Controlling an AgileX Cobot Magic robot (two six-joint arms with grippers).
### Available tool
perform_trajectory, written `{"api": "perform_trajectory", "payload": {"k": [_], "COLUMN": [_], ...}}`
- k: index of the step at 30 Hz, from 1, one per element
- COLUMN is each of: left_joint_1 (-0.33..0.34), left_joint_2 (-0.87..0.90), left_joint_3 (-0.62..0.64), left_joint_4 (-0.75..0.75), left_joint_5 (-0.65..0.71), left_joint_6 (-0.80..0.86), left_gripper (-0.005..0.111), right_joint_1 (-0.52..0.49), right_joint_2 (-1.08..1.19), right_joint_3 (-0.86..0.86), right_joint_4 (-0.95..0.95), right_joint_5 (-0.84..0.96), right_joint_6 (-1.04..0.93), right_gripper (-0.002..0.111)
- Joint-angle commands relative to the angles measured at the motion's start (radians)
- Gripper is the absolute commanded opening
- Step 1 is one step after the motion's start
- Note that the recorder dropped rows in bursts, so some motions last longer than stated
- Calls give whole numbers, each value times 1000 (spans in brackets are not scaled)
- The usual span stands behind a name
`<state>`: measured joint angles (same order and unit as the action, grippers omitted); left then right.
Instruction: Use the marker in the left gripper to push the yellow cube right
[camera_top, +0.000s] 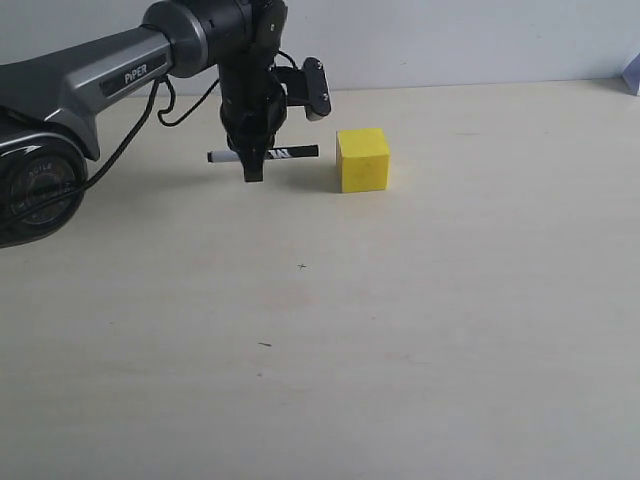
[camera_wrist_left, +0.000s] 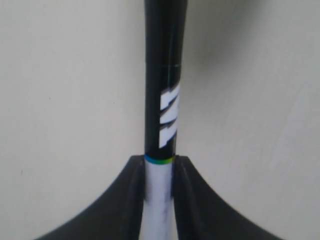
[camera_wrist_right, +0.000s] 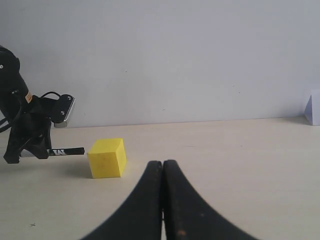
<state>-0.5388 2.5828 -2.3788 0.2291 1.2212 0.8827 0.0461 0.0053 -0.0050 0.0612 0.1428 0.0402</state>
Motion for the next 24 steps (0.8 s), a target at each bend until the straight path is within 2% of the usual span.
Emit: {"api": "perform_trajectory", "payload": {"k": [1, 6, 19, 24], "left_joint_1": [-13, -36, -29, -97], "left_joint_2": [-2, 19, 24, 26], "left_joint_3": [-6, -6, -6, -6], "left_joint_4": [5, 28, 47, 43], "left_joint_5": [-38, -50, -66, -127], "left_joint_6": [-18, -18, -34, -31], "left_gripper": [0, 0, 0, 0], "right_joint_1": [1, 1, 1, 1], "right_joint_2": [-5, -5, -5, -5], "right_joint_3": [5, 5, 5, 5], "right_joint_4": [0, 0, 0, 0], "right_joint_5": [-8, -8, -8, -8], "right_joint_6": [-2, -2, -2, -2], "right_gripper": [0, 0, 0, 0]}}
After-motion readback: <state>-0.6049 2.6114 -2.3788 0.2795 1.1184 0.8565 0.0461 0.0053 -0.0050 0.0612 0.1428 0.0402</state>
